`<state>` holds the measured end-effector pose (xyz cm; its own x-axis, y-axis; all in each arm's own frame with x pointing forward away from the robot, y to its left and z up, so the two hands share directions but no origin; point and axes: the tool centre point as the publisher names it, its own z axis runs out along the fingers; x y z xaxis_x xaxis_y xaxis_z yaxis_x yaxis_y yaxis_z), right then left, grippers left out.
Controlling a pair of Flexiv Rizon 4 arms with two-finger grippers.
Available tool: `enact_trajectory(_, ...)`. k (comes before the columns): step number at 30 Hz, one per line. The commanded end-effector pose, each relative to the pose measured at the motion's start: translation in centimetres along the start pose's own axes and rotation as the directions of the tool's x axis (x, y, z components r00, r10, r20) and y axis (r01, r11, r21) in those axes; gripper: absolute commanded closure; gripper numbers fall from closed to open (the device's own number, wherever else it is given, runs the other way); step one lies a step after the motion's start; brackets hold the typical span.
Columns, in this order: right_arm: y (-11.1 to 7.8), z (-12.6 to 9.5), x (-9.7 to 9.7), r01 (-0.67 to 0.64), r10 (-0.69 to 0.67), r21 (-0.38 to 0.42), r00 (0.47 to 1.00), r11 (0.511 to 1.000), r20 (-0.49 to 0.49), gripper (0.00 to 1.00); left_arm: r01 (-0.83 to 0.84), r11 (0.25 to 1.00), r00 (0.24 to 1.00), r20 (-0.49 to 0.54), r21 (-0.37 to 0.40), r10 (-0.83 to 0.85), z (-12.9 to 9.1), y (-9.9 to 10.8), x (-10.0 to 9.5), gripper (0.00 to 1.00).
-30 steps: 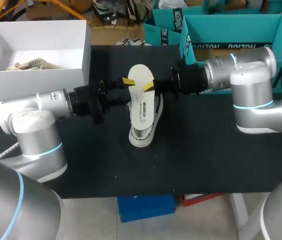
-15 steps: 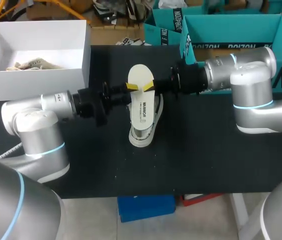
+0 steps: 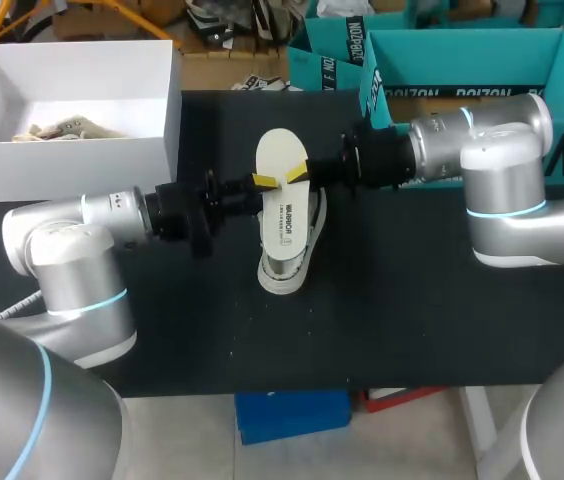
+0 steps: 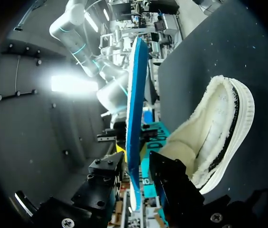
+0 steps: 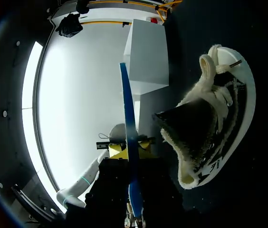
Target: Take the shoe out of the shoebox, open the shoe tongue, remove and reinsert the insole, then place the shoe into the shoebox
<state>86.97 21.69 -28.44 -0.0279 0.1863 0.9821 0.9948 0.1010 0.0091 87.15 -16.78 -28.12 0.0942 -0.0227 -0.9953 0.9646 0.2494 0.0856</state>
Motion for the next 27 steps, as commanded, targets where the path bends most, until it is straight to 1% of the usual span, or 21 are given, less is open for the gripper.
enact_trajectory(1,0.02,0.11,-0.06,0.0,0.0,-0.002,1.0,1.0,0.0,1.0,-0.003,1.0,1.0,0.001,-0.003,0.003,0.3,-0.07,0.01,0.72)
enact_trajectory(6,0.02,0.11,-0.06,0.0,0.0,-0.002,1.0,1.0,0.0,1.0,-0.011,1.0,1.0,0.005,-0.009,0.011,0.6,0.09,-0.03,0.87)
enact_trajectory(11,0.02,0.11,-0.06,0.0,0.0,-0.002,1.0,1.0,0.0,1.0,-0.012,1.0,1.0,0.009,-0.015,0.013,0.8,0.19,-0.03,0.87)
enact_trajectory(16,0.02,0.11,-0.06,0.0,0.0,-0.002,1.0,1.0,0.0,1.0,-0.008,1.0,1.0,0.019,-0.03,0.009,0.95,0.27,-0.11,0.89)
enact_trajectory(17,0.02,0.11,-0.06,0.0,0.0,-0.002,1.0,1.0,0.0,1.0,-0.009,0.999,1.0,0.021,-0.033,0.009,0.97,0.3,-0.15,0.97)
enact_trajectory(18,0.02,0.11,-0.06,0.0,0.0,-0.002,1.0,1.0,0.0,1.0,-0.009,0.999,1.0,0.022,-0.038,0.01,0.98,0.35,-0.21,1.0)
enact_trajectory(21,0.02,0.11,-0.06,0.0,0.0,-0.002,1.0,1.0,0.0,1.0,-0.013,0.998,1.0,0.025,-0.054,0.014,0.95,0.59,-0.46,1.0)
enact_trajectory(22,0.04,0.1,-0.07,0.002,-0.002,-0.001,1.0,1.0,-0.002,0.86,-0.012,0.998,1.0,0.026,-0.057,0.013,0.91,0.65,-0.53,1.0)
enact_trajectory(23,0.04,0.1,-0.06,0.003,-0.003,-0.001,1.0,1.0,-0.002,0.66,-0.013,0.998,1.0,0.025,-0.062,0.015,0.86,0.7,-0.59,1.0)
enact_trajectory(24,0.05,0.1,-0.06,0.003,-0.003,0.0,1.0,1.0,-0.002,0.0,-0.013,0.998,1.0,0.026,-0.062,0.015,0.8,0.73,-0.64,1.0)
enact_trajectory(27,0.05,0.11,-0.03,-0.001,0.001,-0.003,1.0,1.0,0.006,0.0,-0.015,0.998,1.0,0.017,-0.065,0.016,0.59,0.72,-0.71,1.0)
